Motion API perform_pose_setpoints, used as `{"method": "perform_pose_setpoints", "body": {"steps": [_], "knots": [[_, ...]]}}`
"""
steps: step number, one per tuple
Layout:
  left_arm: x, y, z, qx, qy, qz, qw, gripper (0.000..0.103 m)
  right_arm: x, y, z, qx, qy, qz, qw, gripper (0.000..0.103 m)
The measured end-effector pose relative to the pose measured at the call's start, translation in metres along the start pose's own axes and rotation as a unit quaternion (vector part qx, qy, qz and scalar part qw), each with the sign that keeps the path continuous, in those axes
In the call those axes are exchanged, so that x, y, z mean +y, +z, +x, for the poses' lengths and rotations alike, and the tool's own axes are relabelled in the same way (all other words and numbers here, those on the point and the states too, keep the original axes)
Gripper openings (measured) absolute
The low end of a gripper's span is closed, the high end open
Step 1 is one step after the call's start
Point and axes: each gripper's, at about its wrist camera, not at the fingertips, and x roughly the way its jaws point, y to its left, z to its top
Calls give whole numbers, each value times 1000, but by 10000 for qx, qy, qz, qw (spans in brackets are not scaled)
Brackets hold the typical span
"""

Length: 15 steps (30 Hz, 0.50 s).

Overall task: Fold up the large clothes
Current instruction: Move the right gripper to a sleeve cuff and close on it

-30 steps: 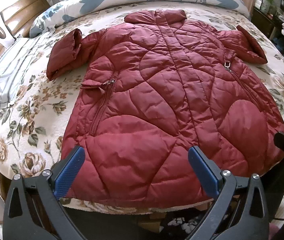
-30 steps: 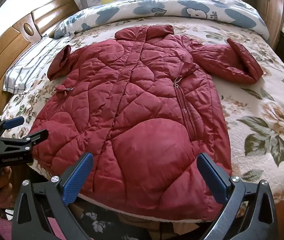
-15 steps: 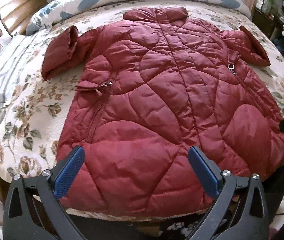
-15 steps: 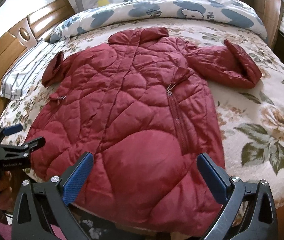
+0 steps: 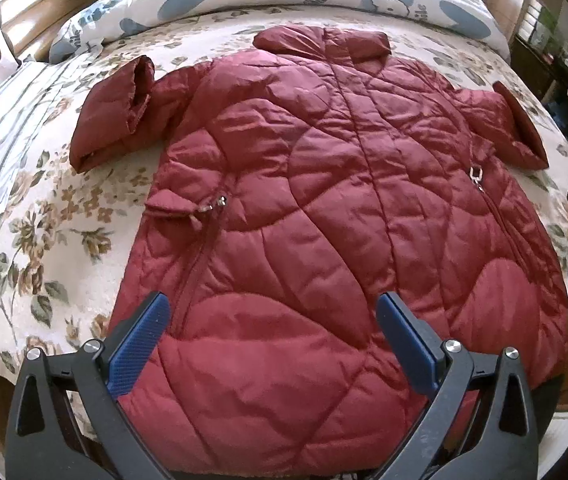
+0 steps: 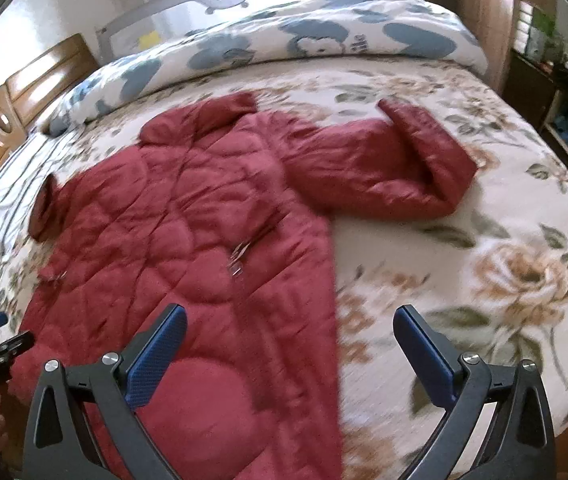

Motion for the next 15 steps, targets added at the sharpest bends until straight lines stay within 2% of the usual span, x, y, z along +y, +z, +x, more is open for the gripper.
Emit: {"method": "perform_pose_setpoints", "body": {"steps": [4, 11, 15], "knots": [[6, 11, 1, -282, 89, -39, 9996, 103, -21, 19, 8, -85, -343, -30, 9994, 103], [11, 32, 8, -441, 124, -126, 9989, 103, -77, 61, 43, -210, -661, 309, 9971, 102], [12, 41, 13, -405, 96, -141, 9990, 103, -112, 88, 71, -227, -939, 545, 9938, 87]]}}
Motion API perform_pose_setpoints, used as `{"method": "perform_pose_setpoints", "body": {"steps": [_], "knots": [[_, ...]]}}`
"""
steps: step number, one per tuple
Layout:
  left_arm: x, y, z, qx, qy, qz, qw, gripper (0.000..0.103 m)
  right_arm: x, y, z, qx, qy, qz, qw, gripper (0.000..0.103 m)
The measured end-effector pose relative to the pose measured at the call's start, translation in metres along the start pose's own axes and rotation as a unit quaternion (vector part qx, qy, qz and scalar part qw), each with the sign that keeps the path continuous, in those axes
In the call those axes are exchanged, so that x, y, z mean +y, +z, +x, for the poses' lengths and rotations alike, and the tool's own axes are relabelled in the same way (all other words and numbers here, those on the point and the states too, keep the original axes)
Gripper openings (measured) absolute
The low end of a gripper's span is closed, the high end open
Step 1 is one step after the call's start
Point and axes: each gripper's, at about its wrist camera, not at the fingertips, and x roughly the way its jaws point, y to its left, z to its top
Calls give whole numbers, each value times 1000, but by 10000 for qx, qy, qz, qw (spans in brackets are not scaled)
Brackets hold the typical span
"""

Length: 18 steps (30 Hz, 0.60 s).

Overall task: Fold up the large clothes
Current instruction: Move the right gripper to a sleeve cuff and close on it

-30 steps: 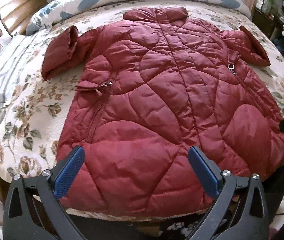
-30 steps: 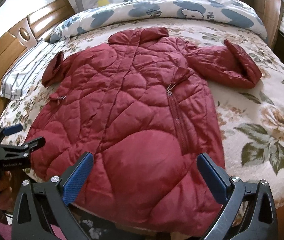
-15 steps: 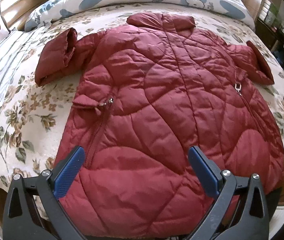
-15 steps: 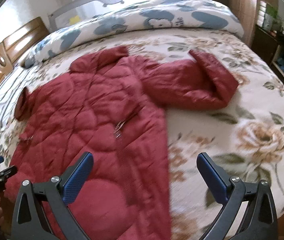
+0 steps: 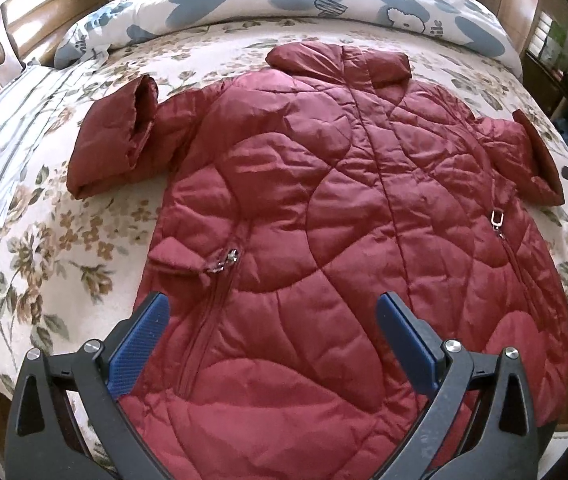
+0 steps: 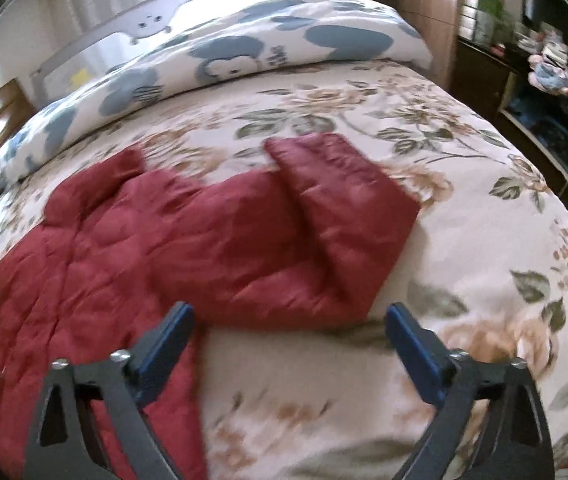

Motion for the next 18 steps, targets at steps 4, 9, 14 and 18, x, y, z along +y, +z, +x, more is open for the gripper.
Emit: {"method": "perform_pose_setpoints", "body": {"steps": [4, 9, 14, 18], "knots": [[-2, 3, 8, 117, -6, -9, 9999, 103, -11, 23, 34, 6, -386, -96, 9992, 82], [-6, 6, 19, 248, -48, -21, 9997, 103, -19, 34, 74, 273, -664, -179, 9973, 71], [-4, 8, 24, 269, -72, -38, 9996, 103, -32, 33, 86, 276, -628, 61, 9976, 37], [-1, 8, 28, 299, -109, -91, 9995, 103, -26, 33, 68, 109, -416, 138, 9990, 18]]}}
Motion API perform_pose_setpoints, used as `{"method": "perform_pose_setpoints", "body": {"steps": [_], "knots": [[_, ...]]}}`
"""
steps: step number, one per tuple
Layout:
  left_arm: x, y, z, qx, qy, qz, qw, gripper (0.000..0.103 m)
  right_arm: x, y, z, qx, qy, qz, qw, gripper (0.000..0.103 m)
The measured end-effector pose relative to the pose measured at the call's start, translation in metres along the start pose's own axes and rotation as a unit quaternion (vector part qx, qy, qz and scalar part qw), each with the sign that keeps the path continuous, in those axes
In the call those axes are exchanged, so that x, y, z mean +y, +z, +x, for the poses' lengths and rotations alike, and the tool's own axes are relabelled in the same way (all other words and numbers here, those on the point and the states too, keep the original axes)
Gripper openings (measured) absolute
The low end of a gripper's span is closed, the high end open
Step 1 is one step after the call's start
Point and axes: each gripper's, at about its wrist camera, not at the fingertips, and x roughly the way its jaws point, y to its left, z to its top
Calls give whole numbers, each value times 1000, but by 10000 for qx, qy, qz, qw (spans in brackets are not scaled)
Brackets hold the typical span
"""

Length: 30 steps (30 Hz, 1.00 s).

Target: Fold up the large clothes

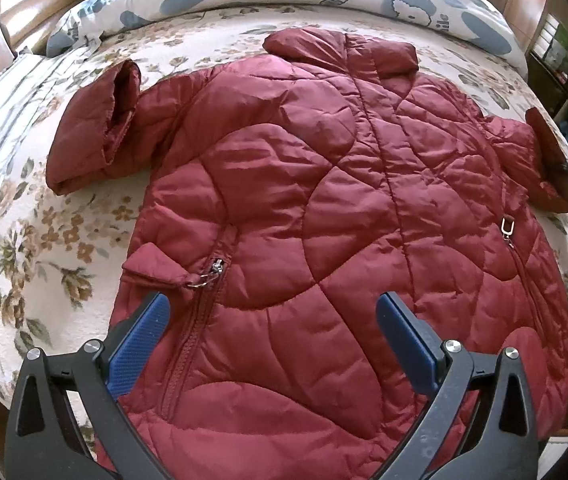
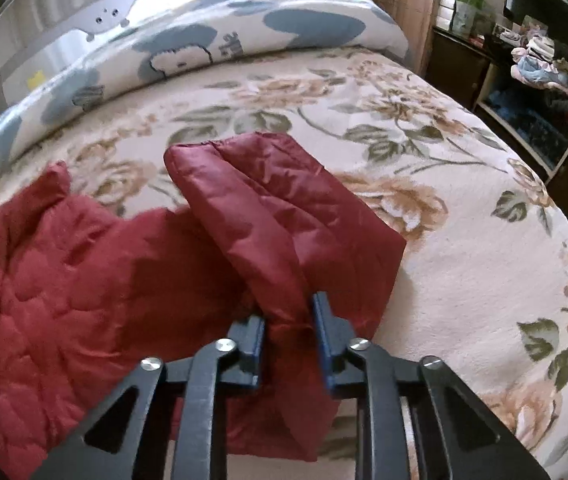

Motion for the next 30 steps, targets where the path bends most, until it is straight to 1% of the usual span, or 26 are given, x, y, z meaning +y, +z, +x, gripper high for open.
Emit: {"method": "perform_pose_setpoints", "body": {"steps": [5, 7, 9, 11, 15, 17, 19, 24, 26, 28, 30], "knots": [[3, -1, 4, 1, -23, -71, 10000, 103, 18, -2, -26, -167, 633, 50, 9978, 16], [4, -1, 6, -7, -35, -87, 10000, 103, 32, -3, -37, -239, 961, -8, 9951, 15], [7, -1, 8, 27, -81, -105, 9999, 103, 53, -5, -53, -320, 1304, -101, 9909, 14], [9, -1, 9, 50, -151, -135, 9998, 103, 71, -8, -63, -357, 1521, -204, 9875, 15], [16, 0, 8, 10, -214, -200, 9996, 103, 129, -19, -79, -333, 2072, -616, 9758, 15], [20, 1, 8, 11, -365, -260, 9990, 103, 158, -28, -83, -277, 2325, -873, 9683, 15], [26, 3, 10, 53, -612, -365, 9974, 103, 187, -38, -83, -179, 2516, -1116, 9612, 15], [37, 12, 12, 35, -980, -528, 9938, 103, 249, -66, -71, 189, 2856, -1599, 9447, 14], [43, 18, 17, 74, -1217, -635, 9905, 103, 265, -72, -64, 304, 2935, -1734, 9396, 14], [48, 24, 21, 119, -1418, -767, 9868, 103, 280, -80, -59, 435, 3090, -1894, 9310, 14], [55, 33, 29, 164, -1636, -906, 9822, 103, 292, -91, -61, 516, 3292, -2117, 9188, 14]]}}
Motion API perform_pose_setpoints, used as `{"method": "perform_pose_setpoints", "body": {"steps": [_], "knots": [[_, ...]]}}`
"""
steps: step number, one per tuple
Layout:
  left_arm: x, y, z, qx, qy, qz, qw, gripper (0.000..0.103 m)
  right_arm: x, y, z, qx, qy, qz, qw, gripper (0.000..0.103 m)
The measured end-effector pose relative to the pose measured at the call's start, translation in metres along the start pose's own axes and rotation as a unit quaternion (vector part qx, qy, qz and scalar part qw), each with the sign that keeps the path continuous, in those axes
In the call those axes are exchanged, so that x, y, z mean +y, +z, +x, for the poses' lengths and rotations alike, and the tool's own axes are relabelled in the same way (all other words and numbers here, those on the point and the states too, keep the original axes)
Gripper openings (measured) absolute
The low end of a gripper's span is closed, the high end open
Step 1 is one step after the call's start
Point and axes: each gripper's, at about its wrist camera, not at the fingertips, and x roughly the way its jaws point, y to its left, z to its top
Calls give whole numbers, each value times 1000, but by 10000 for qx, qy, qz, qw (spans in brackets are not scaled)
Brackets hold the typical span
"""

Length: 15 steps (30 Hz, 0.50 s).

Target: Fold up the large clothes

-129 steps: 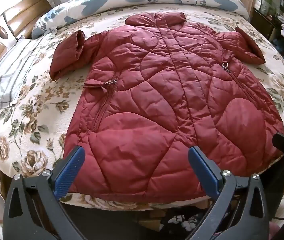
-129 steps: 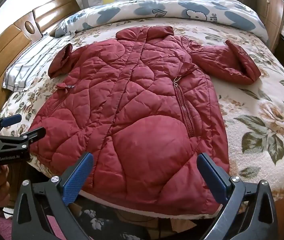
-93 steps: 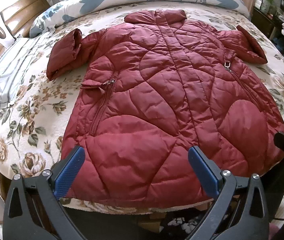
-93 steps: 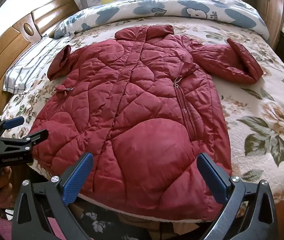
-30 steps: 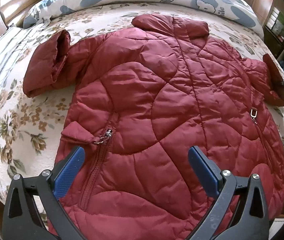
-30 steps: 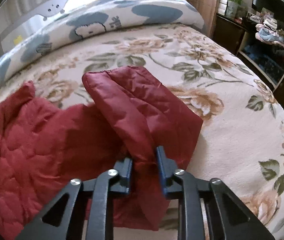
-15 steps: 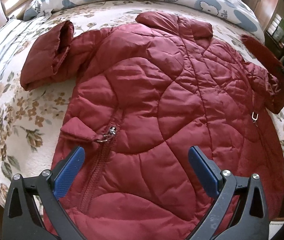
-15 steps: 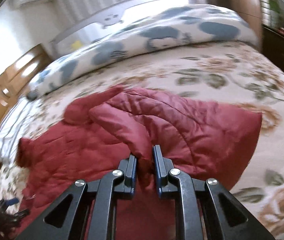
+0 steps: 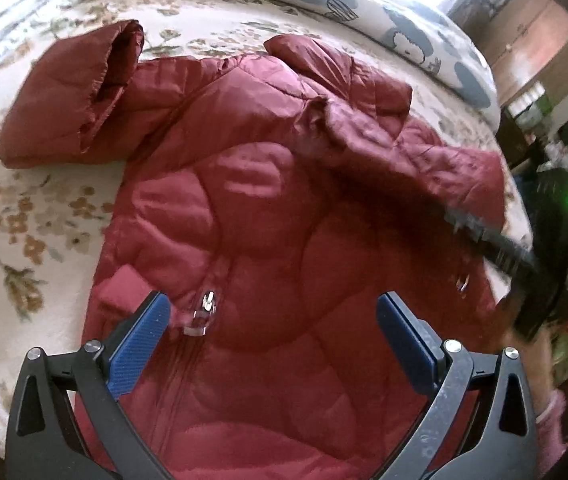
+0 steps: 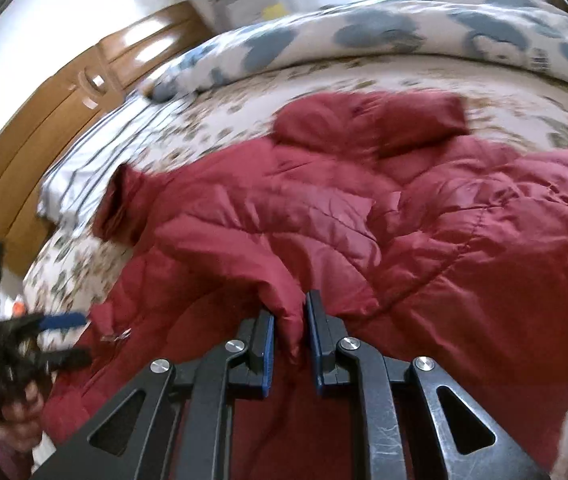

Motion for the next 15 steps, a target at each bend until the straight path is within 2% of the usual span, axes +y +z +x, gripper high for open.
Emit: {"method": "perform_pose_setpoints", "body": {"steps": [5, 9, 12, 14, 15], "knots": [[14, 33, 15, 79, -546, -332, 9979, 103, 19, -6, 14, 201, 326, -504, 9980, 15], [18, 62, 38, 233, -944, -538, 9938, 101, 24, -9, 24, 339, 333, -652, 9967, 19], [14, 76, 56, 375, -1028, -488, 9928, 76, 23, -11, 24, 338, 338, -613, 9970, 19], [10, 81, 65, 465, -1007, -386, 9931, 35, 22, -10, 25, 330, 348, -584, 9971, 20], [5, 84, 71, 528, -1023, -292, 9929, 29, 21, -10, 24, 338, 352, -572, 9972, 20]]}}
